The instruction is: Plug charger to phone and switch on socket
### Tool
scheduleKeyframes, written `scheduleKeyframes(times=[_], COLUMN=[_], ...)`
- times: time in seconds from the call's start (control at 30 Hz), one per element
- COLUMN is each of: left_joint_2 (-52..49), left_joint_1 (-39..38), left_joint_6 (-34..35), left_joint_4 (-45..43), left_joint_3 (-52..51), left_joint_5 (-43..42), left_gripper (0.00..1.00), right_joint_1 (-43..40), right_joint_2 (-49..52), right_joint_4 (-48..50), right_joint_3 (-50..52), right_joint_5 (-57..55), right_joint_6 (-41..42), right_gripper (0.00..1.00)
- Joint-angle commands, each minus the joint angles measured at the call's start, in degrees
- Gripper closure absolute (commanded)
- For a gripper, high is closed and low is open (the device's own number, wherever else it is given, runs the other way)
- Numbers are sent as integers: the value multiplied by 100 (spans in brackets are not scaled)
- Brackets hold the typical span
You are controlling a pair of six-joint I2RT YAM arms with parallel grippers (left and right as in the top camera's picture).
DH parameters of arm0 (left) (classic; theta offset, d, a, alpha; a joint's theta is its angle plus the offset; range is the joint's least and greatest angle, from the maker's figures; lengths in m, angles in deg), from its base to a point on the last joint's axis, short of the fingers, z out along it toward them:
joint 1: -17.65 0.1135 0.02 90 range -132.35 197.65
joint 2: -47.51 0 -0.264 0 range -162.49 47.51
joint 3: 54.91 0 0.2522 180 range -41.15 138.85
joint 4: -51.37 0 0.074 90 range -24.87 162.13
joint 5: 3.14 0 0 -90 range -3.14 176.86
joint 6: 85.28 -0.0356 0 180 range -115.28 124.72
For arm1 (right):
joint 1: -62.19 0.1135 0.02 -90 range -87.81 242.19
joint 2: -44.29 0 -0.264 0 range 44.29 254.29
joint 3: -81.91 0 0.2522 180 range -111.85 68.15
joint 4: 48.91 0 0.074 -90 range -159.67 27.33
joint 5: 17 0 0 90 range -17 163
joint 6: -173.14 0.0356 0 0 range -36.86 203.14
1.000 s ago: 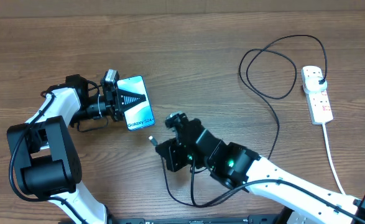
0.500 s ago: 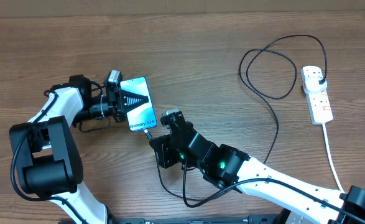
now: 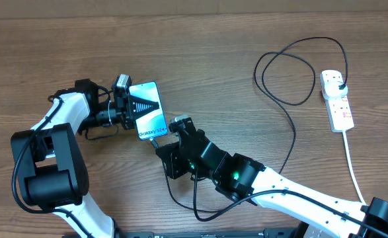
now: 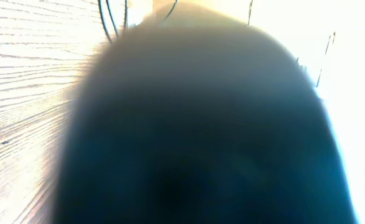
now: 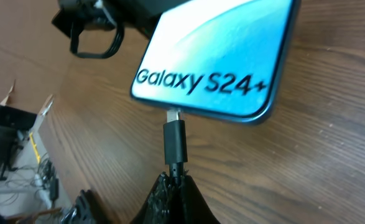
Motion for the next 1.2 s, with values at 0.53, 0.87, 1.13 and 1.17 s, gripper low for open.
scheduleKeyframes(times=[0.53, 0.87, 1.13, 1.17], left_joint_2=[164, 162, 162, 164], left_joint_1=[96, 96, 96, 96], left_joint_6=[321, 317, 299, 299], left_joint_4=[-155, -138, -170, -179], left_joint_3=[17, 17, 17, 17], left_joint_5=[-256, -256, -256, -256], left_gripper=[96, 96, 96, 96], right_joint_1=[26, 26, 26, 26], right_joint_2=[7, 7, 7, 7], right_joint_4=[-11, 111, 133, 127], right_joint_3=[-55, -55, -55, -55], right_joint_5=[-240, -343, -719, -765], right_joint_6=[168, 568, 1078, 1126], right_gripper=[96, 96, 96, 96])
